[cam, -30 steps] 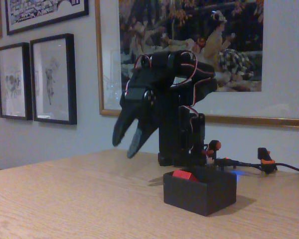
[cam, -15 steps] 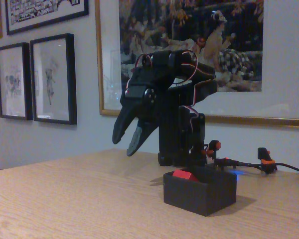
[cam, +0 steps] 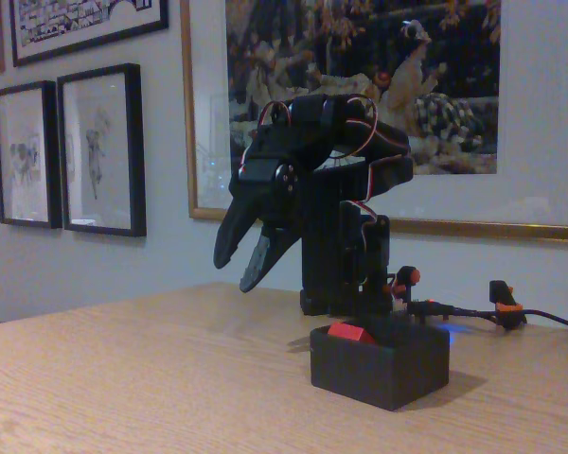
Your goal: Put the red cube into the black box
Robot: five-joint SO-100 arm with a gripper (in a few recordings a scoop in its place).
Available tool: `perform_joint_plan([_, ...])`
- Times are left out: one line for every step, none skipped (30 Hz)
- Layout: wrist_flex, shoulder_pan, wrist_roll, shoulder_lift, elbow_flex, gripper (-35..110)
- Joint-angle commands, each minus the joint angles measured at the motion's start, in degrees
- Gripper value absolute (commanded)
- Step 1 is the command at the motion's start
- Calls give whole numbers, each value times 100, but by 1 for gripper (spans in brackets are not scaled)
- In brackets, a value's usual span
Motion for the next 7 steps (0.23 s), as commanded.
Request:
perform_joint_plan([70,-114,-53,79,26,19])
perform_joint_plan([70,-123,-62,88,35,19])
perform_joint_plan([70,-123,-62,88,35,19])
perform_joint_plan([79,-123,-62,97,35,19])
perform_joint_plan([79,-123,-62,97,35,18])
perform_joint_plan([79,-123,-62,105,35,18])
perform_joint_plan([88,-123,-62,114,35,18])
